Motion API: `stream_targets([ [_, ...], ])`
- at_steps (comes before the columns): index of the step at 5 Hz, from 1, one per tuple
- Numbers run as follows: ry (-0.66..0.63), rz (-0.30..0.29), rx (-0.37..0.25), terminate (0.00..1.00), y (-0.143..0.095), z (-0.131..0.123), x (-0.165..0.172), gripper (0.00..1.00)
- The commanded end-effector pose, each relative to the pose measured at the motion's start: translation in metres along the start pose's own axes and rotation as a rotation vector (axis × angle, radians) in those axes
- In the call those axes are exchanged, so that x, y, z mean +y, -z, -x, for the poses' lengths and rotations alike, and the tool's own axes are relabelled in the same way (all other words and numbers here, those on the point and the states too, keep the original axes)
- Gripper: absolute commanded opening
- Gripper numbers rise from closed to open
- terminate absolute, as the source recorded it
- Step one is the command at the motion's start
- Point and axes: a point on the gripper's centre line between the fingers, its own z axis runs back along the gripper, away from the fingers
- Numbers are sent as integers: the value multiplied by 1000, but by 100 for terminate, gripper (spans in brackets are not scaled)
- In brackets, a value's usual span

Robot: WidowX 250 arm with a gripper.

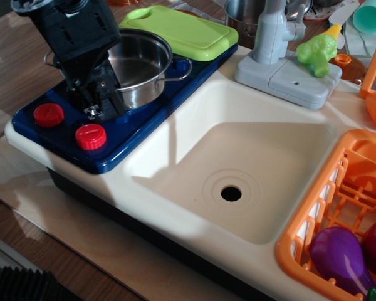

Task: Put pan from stove to sink

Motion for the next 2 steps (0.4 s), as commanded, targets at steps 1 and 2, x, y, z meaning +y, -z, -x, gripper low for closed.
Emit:
stream_targets([
  [1, -10, -25, -34, 0, -2, -17, -4, 0],
  [2, -14, -47, -38, 0, -2, -34, -10, 0],
])
